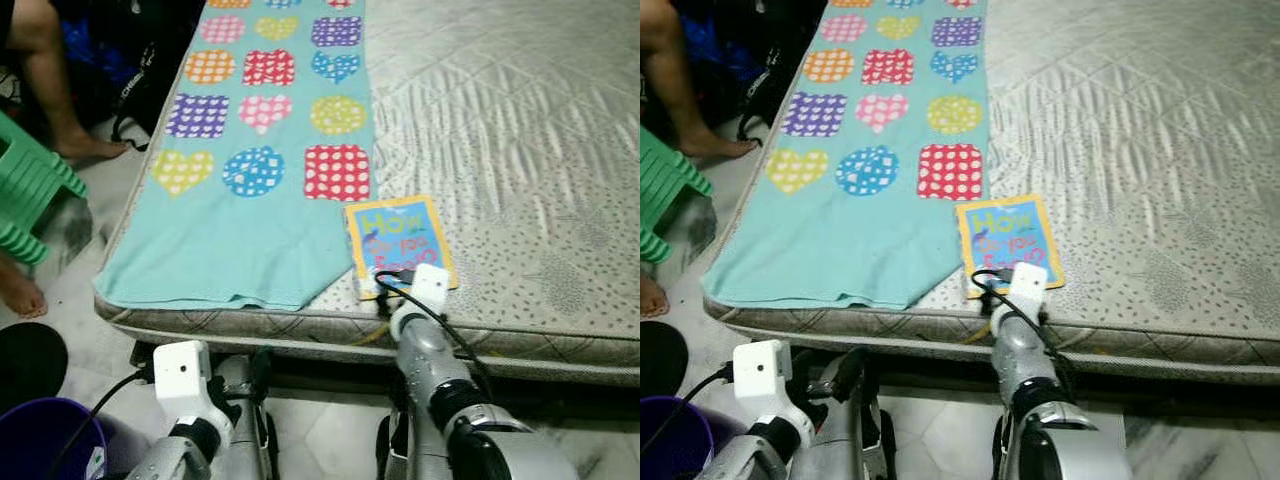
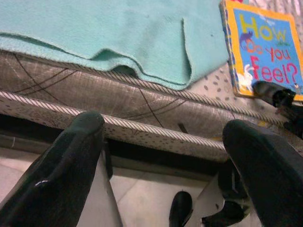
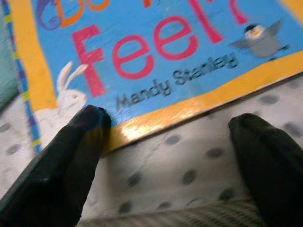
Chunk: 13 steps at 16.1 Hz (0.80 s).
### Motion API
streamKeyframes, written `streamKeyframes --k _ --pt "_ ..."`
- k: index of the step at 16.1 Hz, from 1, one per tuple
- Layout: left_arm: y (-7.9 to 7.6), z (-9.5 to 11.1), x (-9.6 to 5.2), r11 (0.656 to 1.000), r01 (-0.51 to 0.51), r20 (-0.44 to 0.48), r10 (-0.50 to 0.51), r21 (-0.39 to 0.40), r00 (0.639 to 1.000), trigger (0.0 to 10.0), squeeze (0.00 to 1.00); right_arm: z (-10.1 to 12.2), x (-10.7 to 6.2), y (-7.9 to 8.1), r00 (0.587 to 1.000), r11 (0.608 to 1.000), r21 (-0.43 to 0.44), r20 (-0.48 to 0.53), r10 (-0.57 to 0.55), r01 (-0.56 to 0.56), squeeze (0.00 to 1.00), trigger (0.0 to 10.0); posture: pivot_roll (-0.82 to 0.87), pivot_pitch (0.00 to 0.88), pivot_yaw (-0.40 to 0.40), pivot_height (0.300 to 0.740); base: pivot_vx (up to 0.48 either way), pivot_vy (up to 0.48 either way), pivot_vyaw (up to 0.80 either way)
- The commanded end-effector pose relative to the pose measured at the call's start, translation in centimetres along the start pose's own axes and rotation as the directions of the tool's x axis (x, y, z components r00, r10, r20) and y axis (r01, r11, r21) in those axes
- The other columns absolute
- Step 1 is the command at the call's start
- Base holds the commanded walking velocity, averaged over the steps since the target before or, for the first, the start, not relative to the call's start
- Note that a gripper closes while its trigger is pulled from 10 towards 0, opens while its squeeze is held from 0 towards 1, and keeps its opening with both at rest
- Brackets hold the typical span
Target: Clean up the room
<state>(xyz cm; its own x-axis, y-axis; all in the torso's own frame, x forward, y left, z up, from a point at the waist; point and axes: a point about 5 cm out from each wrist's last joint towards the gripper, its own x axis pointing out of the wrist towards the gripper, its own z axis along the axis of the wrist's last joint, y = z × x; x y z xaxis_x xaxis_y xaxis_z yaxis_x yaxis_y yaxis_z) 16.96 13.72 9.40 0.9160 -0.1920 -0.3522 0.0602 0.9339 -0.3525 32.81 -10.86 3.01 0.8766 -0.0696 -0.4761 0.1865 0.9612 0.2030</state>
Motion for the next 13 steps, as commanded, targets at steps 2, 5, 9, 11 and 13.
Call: streamKeyframes --k 2,5,9,11,13 --pt "0.2 0.0 -0.4 1.0 -0.01 -0.013 0.01 -0.002 1.0 10.0 0.0 -4.0 -1.0 1.7 0.979 0.996 0.04 -0.185 0.08 -0.074 0.0 10.0 0.2 0.255 0.059 0.59 0.0 0.0 0.0" --pt "-0.2 -0.3 -0.4 1.0 0.006 -0.036 -0.006 -0.017 0.999 10.0 0.0 -5.2 -1.6 3.1 0.954 0.983 0.139 -0.256 0.156 -0.123 0.0 10.0 0.2 0.253 0.061 0.59 0.0 0.0 0.0" --pt "-0.1 -0.5 -0.4 1.0 0.007 -0.051 -0.009 -0.027 0.999 10.0 0.0 -6.2 -2.3 4.6 0.923 0.927 0.332 -0.272 0.271 -0.174 0.0 10.0 0.2 0.25 0.065 0.59 0.0 0.0 0.0" --pt "0.0 -0.5 -0.4 1.0 0.008 -0.057 -0.01 -0.03 0.998 10.0 0.0 -6.2 -2.5 5.4 0.913 0.884 0.427 -0.253 0.32 -0.191 0.0 10.0 0.19 0.248 0.067 0.59 0.0 0.0 0.0" --pt "-0.1 -0.6 -0.4 0.999 0.011 -0.064 -0.013 -0.034 0.998 10.0 0.0 -6.1 -2.6 5.9 0.907 0.858 0.473 -0.243 0.345 -0.199 0.0 10.0 0.2 0.247 0.068 0.59 0.0 0.0 0.0"
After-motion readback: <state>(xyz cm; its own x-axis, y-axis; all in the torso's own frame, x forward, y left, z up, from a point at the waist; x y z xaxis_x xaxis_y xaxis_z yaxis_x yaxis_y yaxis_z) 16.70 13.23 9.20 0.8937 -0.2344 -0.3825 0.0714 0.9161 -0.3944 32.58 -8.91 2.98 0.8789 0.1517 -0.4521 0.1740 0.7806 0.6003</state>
